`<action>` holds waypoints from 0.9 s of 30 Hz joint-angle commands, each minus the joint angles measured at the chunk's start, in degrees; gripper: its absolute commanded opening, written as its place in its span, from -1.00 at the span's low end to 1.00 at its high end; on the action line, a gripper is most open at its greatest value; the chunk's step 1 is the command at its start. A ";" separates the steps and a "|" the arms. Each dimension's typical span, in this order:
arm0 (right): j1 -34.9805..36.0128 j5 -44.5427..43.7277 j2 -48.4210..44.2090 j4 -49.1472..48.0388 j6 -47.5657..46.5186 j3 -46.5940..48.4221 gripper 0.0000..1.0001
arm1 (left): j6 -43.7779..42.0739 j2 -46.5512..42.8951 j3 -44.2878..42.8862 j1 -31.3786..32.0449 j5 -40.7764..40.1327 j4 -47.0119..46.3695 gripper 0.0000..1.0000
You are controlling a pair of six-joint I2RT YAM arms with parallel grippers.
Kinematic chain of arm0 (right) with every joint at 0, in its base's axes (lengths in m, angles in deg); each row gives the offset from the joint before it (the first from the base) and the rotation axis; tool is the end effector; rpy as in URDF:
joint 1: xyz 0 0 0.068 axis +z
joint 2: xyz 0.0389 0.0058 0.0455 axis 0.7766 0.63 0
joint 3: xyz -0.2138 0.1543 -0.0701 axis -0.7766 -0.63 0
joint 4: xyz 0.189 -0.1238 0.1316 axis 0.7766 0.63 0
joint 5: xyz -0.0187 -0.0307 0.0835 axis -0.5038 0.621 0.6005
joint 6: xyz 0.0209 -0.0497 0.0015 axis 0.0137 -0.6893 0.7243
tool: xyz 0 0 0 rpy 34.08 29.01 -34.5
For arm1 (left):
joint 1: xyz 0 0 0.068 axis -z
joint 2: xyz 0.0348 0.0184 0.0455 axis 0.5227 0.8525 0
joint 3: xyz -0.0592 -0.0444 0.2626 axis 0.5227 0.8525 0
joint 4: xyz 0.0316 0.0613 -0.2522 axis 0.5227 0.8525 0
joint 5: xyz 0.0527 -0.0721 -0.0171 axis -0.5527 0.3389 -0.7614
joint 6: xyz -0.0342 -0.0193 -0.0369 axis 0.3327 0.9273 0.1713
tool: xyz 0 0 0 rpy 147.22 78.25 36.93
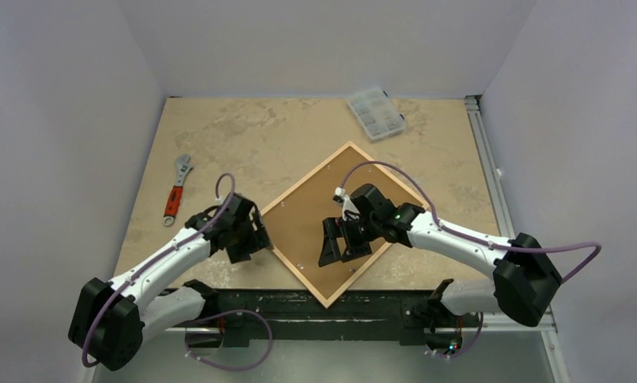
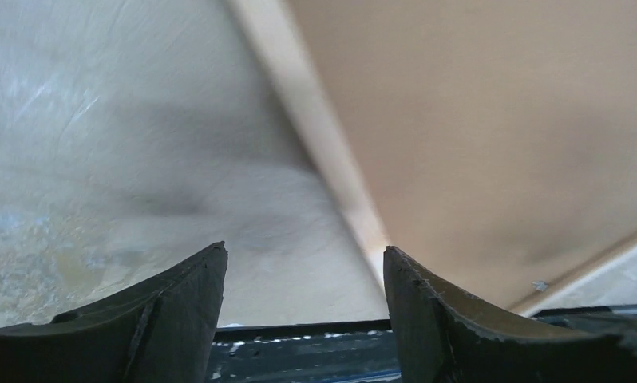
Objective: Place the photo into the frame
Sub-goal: Adjust the photo frame at the center of the board.
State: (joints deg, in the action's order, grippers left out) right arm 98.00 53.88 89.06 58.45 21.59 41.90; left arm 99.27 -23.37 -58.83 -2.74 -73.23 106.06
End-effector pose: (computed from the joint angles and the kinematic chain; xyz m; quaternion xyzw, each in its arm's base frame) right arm 0.1596 0.1966 0.2150 -0.1564 0.9073 0.3837 0.0719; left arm 0.1640 -0.0912 0.2058 -0.2055 0.9529 -0.1556 0.1596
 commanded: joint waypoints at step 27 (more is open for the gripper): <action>-15.22 2.39 -0.77 2.94 -5.12 4.81 0.74 | -1.88 20.14 -3.67 -0.10 -3.18 -9.47 -0.46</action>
State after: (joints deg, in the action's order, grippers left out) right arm 84.01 58.85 91.79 59.19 17.72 44.13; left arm 102.57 -8.90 -57.60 -2.85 -72.64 94.58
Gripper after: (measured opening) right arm 0.870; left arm 0.341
